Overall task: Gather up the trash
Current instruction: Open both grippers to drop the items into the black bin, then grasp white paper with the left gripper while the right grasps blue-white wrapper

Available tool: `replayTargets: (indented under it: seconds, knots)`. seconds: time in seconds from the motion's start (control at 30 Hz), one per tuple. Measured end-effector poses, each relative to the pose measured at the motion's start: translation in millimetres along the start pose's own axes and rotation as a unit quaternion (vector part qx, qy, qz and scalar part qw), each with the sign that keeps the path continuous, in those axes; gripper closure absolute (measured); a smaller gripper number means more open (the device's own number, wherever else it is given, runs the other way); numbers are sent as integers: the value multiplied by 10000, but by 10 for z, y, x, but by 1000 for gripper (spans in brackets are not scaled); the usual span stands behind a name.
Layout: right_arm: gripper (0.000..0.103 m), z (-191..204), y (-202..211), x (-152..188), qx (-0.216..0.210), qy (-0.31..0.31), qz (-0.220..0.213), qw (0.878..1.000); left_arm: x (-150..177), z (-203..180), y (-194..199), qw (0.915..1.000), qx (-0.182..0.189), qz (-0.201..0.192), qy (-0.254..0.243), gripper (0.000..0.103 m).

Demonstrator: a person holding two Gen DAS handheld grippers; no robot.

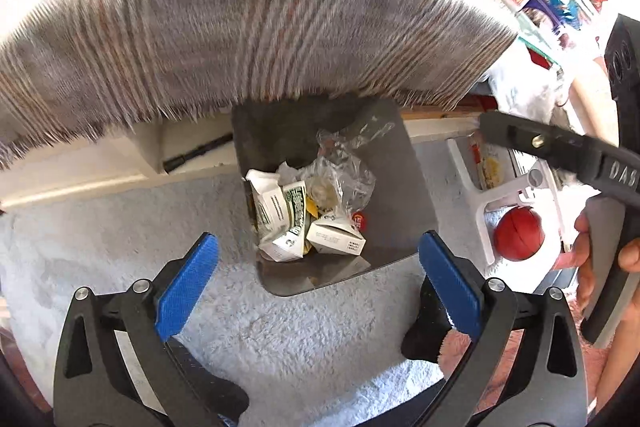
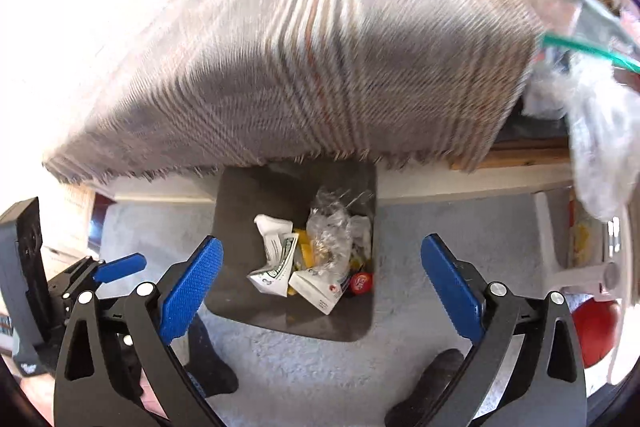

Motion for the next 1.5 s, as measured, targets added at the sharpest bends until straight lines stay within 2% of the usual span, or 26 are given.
replayTargets:
  seconds: [0.13,0.27,0.43,0.53,0.77,0.93,1.1,1.13,1.2,1.27,1.3,1.33,1.5]
  knots:
    - [3,-100,303,-194,-154,-231,-175,9995,-223,55,296,9995,-184,-238,-26,8]
    - [3,-154,523,-456,-83,-221,-453,9987,-527,127,541,9987,-75,-448,217,8]
    - [3,-179,582,-864,-145,-410,-760,9962,-1014,209,659,9962,-413,-749,153,8]
    - [3,-178,561,-1176,-61,-483,-911,9947,-1349,268,698,9945,-491,-911,155,8]
    - [3,-235,378,-1938,17,-678,-1311,9890,-2192,251,569,9891,-747,-1255,-163,8]
    - [3,-292,62,-2440,254,-469,-1190,9915,-2724,236,348,9858,-882,-1390,-326,8]
    - [3,-323,-159,-2767,162,-427,-1147,9923,-3213,232,27,9838,-1003,-1422,-435,8]
    - [6,-327,-207,-2816,114,-437,-1145,9924,-3270,236,-18,9836,-1018,-1421,-442,8]
    - [24,-329,-304,-2897,24,-424,-1087,9932,-3424,274,-172,9839,-1087,-1358,-411,9]
    - [50,-321,-388,-2939,-88,-389,-976,9944,-3519,296,-287,9846,-1068,-1332,-381,17]
    - [54,-313,-433,-2961,-155,-375,-937,9948,-3571,307,-352,9853,-1034,-1311,-366,27]
    - [59,-299,-469,-2975,-190,-339,-909,9951,-3606,316,-403,9860,-991,-1293,-344,29]
    - [62,-249,-611,-2982,-98,-165,-808,9965,-3702,235,-629,9884,-822,-1193,-461,31]
Point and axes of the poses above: each gripper's, at about its wrist camera, not at the fingertips, and y roughly against the way its jaws point, z to its left, x to its underside, the point moved 5 cm from there along -y, roughly the way its jaws point, and after that the axes turned 7 degrees about -z, right-handed, at the moved point
